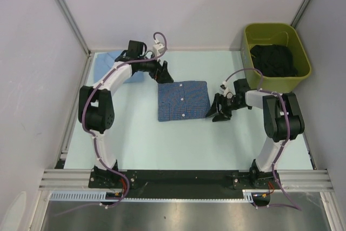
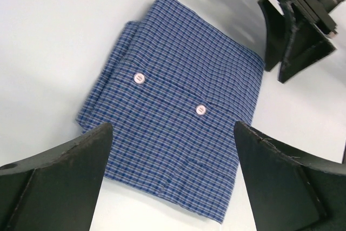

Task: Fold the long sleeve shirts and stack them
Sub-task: Fold the shirt

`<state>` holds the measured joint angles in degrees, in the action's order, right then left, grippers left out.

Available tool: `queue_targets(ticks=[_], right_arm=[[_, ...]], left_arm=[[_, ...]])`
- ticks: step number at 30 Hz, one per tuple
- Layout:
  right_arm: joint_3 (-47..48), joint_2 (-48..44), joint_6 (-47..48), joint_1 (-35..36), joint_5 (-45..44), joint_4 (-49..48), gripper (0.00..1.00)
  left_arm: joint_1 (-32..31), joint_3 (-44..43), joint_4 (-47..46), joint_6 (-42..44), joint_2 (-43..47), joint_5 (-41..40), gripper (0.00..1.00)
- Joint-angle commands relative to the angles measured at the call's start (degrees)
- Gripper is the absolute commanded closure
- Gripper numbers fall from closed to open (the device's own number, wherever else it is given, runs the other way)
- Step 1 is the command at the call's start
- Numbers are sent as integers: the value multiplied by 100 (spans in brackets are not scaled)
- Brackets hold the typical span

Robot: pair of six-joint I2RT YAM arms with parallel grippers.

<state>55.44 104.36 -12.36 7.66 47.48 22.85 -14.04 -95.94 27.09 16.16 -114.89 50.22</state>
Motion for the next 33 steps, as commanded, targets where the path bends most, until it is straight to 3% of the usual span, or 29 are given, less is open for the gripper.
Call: queue_targets(ticks=[1,5,8,9,12,15,24,33], right_arm=[[-68,207,-486,130,-301,-1001,37],[-42,489,-627,34,-301,-1248,42],[80,717,-522,42,-170,-1283,55],[116,761,-478,51,-126,-1240,70],[212,779,82,95,50,-635,100],[274,674,1137,130,94,1039,100],[1117,805,3385,-125,-502,3864,100],[1776,1341,4004,-186,-1741,4236,100]], left_arm=[[42,540,-476,-104,669,156,1],[59,726,-547,-122,845,76,1],[60,805,-556,-140,898,50,1],[68,796,-556,-140,907,50,0],[68,788,-565,-79,907,50,1],[51,587,-119,307,837,199,2],[-440,-300,1279,1415,-84,454,3],[-951,-1971,1430,696,-1763,506,3]])
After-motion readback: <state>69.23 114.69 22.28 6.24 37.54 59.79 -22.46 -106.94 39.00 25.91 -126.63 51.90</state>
